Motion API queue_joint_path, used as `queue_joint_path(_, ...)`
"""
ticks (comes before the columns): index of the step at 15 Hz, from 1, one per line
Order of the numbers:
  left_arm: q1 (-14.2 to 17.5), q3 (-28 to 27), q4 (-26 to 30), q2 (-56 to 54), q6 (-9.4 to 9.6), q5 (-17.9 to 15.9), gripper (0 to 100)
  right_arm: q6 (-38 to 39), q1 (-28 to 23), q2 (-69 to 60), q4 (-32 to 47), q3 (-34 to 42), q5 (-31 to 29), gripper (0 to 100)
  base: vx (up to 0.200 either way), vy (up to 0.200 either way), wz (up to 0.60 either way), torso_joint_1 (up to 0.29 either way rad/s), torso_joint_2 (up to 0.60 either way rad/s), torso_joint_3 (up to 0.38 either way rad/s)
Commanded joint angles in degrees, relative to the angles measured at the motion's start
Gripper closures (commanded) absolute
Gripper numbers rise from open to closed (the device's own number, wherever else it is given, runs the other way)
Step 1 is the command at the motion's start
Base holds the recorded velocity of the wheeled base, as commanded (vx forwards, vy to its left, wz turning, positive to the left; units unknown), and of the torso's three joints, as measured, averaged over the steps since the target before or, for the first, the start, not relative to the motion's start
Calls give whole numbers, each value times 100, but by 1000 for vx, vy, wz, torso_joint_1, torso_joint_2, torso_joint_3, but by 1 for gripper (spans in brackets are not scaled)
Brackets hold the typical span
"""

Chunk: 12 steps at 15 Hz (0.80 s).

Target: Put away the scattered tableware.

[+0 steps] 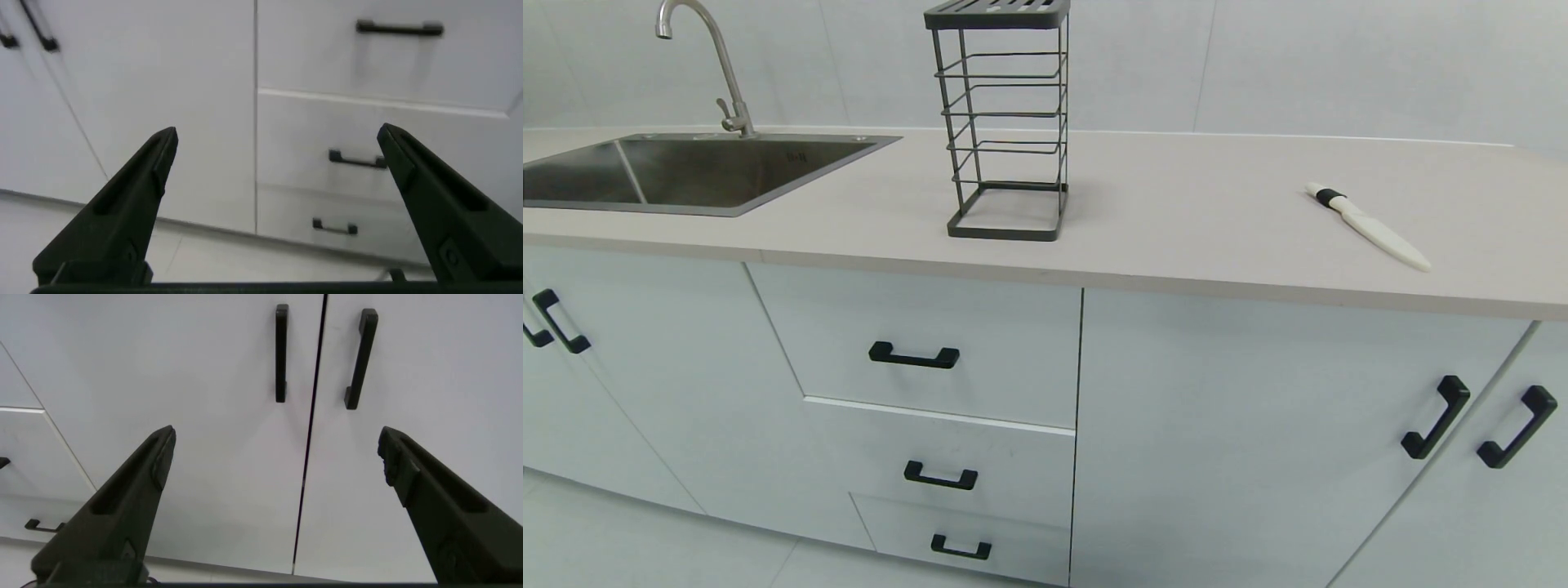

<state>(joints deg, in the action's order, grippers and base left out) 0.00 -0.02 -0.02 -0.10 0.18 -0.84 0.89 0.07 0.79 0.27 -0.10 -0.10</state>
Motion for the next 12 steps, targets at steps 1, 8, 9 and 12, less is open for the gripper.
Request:
queue_joint_path(1, 0, 2, 2, 10, 26, -65, 0, -1, 1, 9, 0, 1, 1, 0, 0, 0, 0, 0, 0, 0)
queue_joint_path(8, 0, 2, 2, 10, 34, -65, 0, 16, 1, 9, 8, 1, 1, 0, 0, 0, -429, 1, 4, 2)
queue_joint_path(9, 0, 2, 2, 10, 17, -39, 0, 16, 1, 9, 8, 1, 1, 0, 0, 0, 0, 0, 0, 0)
queue_joint_path(12, 0, 2, 11, 10, 26, -39, 0, 8, 1, 9, 0, 1, 1, 0, 0, -133, 0, 2, 0, 0)
